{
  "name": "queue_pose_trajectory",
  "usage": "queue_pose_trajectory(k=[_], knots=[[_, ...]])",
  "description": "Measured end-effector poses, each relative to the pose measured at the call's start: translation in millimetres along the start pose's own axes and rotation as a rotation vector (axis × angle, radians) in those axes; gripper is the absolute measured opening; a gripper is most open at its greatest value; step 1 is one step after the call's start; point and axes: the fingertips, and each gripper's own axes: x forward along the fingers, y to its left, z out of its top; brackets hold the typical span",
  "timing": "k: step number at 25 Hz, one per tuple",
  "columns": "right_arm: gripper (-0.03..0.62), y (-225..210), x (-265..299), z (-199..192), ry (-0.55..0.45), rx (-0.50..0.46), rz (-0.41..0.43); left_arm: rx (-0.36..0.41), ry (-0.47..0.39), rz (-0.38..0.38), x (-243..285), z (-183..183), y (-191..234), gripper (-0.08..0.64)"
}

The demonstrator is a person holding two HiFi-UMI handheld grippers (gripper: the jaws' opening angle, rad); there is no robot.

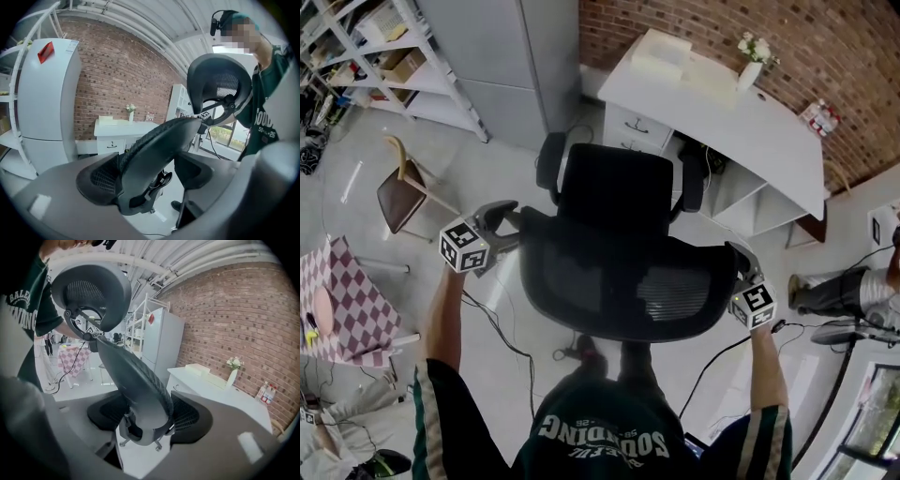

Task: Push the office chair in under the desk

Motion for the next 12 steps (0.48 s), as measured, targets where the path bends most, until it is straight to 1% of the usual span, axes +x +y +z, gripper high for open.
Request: queue_pose_trajectory(k=[4,8,12], knots=[[0.285,1.6,0.4,-4.6,0.001,0.0,-0.022,0.013,-0.002,0.02,0.3,-4.6,-1.0,0.364],[0.282,6.2,3.6,-6.1,0.009,0.001,-0.044,0.044,0.002,0.058,-4.0,-8.8,1.5,0.34],[0.281,7.4,3.7,-5.9,0.011,0.007,-0.054,0.049,-0.021,0.085,-5.0,-9.1,2.4,0.333]])
